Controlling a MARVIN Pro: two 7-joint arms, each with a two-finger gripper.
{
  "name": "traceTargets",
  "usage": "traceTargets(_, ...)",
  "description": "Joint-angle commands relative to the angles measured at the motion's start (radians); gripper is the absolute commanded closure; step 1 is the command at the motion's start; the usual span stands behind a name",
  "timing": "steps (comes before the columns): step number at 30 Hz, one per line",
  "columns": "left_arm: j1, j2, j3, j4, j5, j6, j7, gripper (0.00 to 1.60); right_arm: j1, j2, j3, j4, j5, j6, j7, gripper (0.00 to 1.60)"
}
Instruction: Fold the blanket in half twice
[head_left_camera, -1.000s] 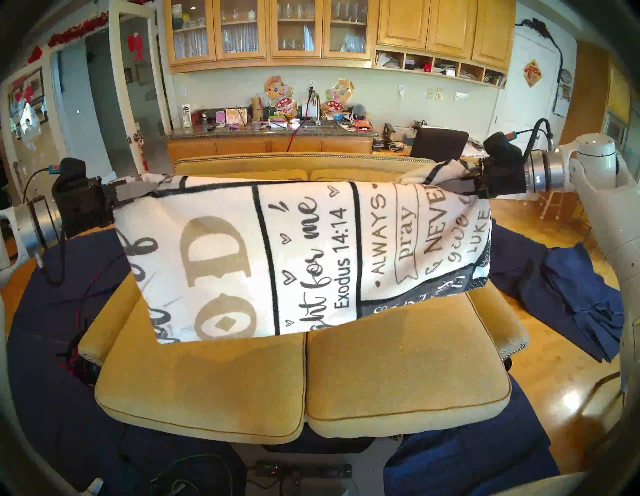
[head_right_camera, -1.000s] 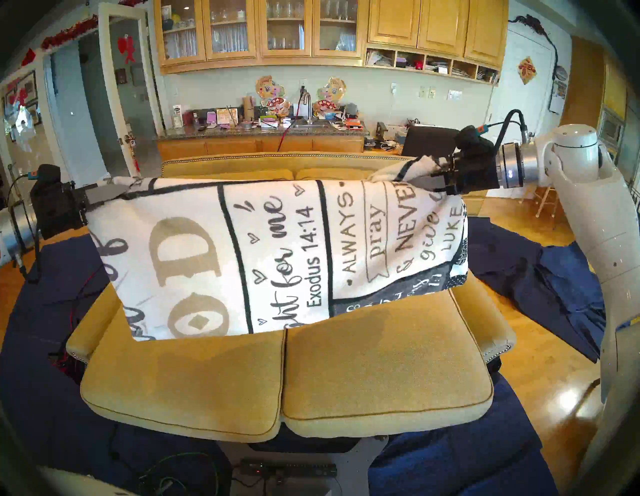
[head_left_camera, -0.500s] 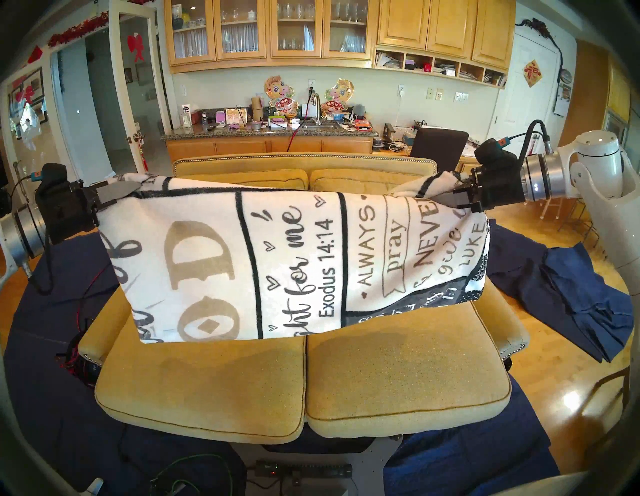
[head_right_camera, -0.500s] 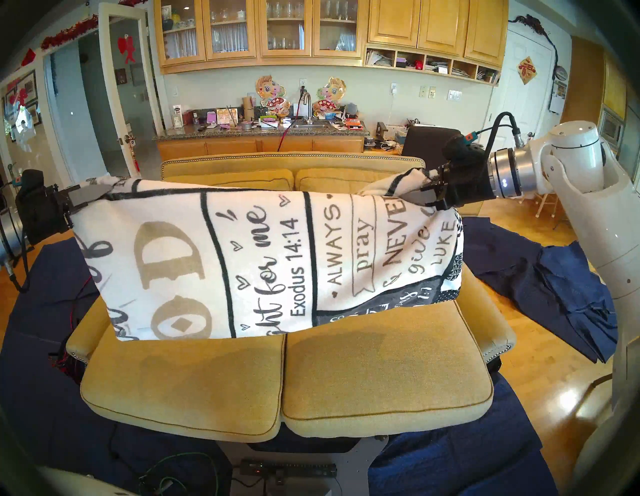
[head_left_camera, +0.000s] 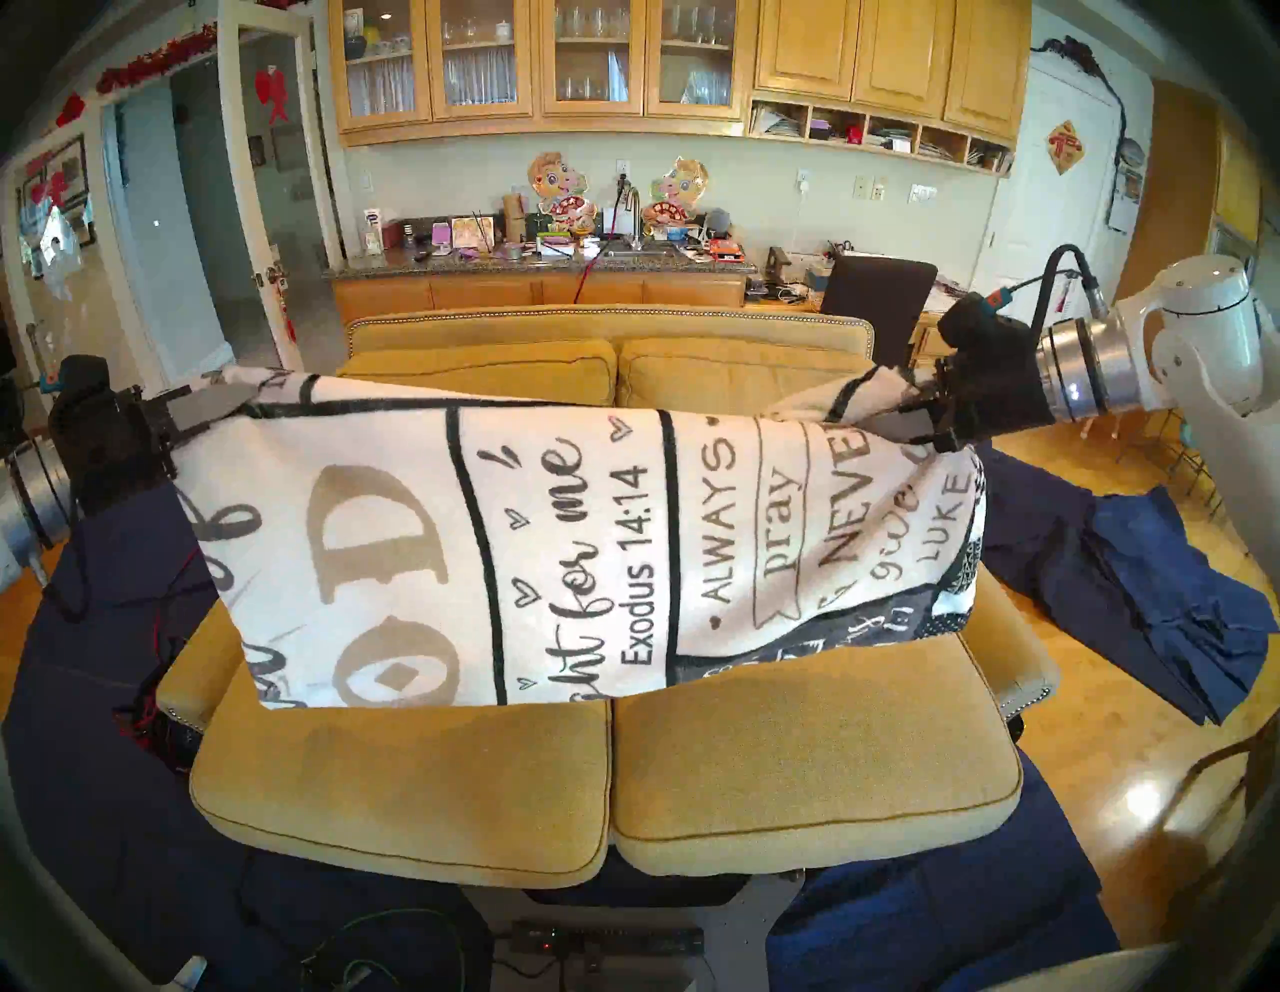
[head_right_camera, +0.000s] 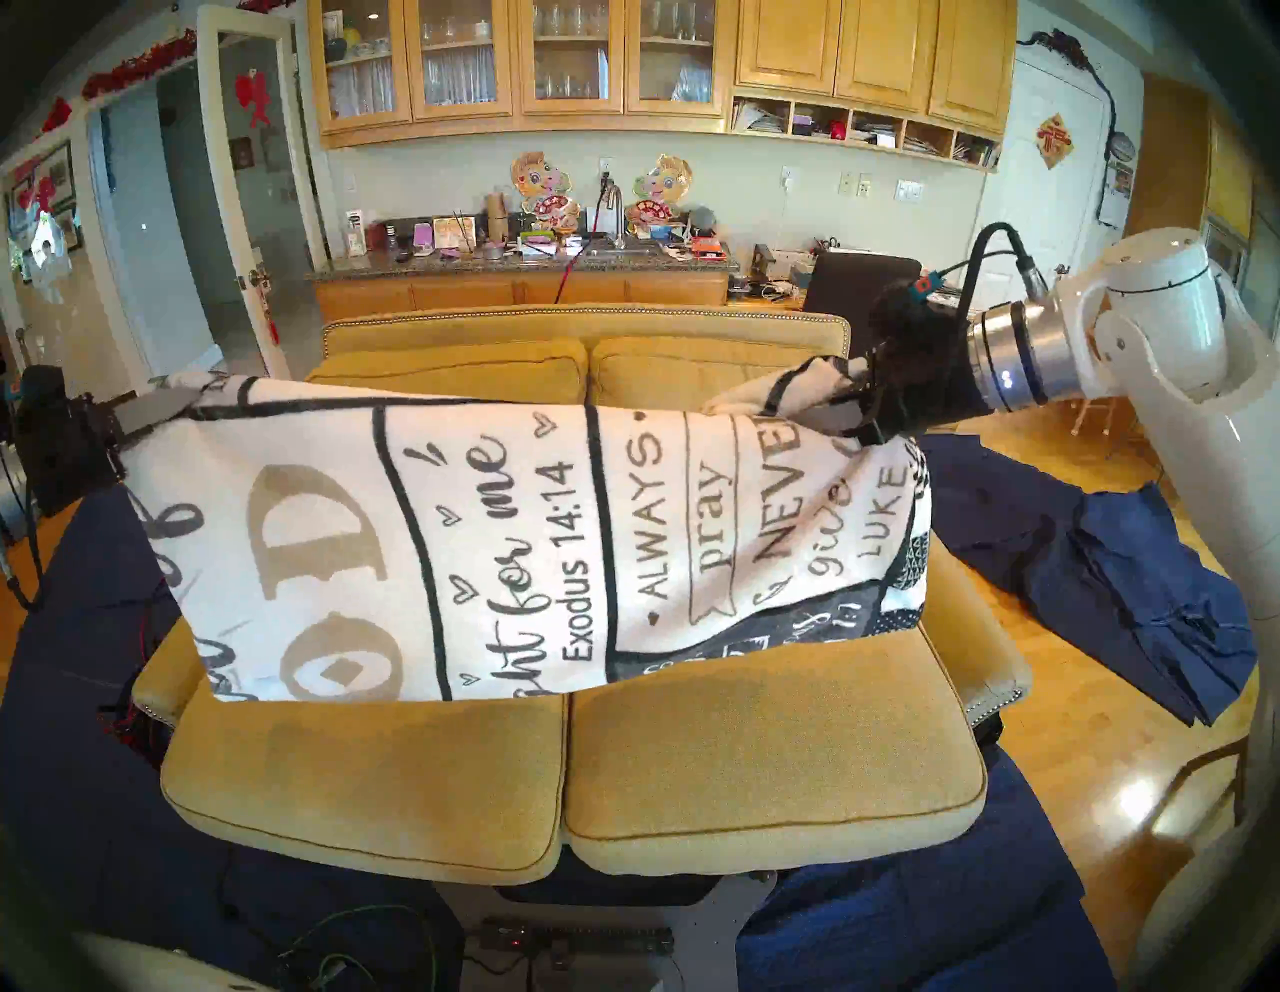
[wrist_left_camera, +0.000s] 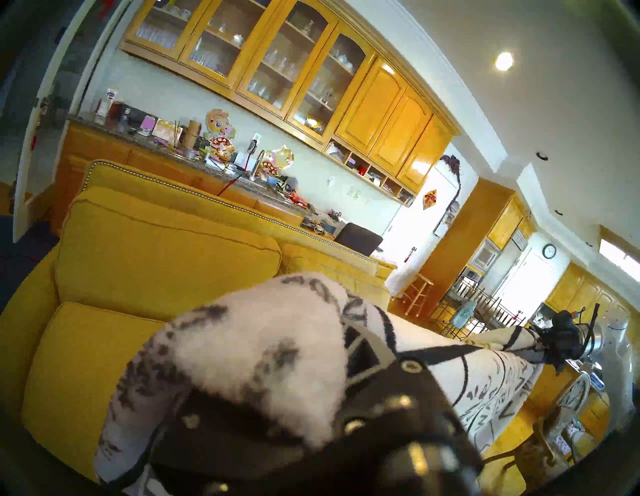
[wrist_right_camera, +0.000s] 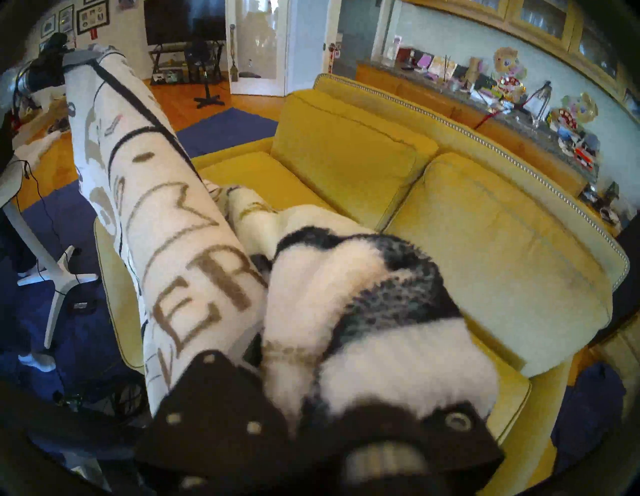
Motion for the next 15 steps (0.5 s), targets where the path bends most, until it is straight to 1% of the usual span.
traceTargets(1,0.034,-0.019,-0.055,-0.031,-0.005,-0.005,-0.026,1.6,-0.083,0.06,0.056,0.002,0.05,0.005,0.001,1.6)
traceTargets(10,0.106,-0.045,-0.076,-0.052,-0.003,-0.005,-0.049,1.6,-0.182,0.088,0.088,0.024,0.113,0.005,-0.025,1.6)
traceTargets(15,0.153,-0.056,-0.076,-0.051,0.003,-0.005,-0.056,1.6,-0.235,0.097,0.109,0.04,0.145,0.005,-0.03,1.6)
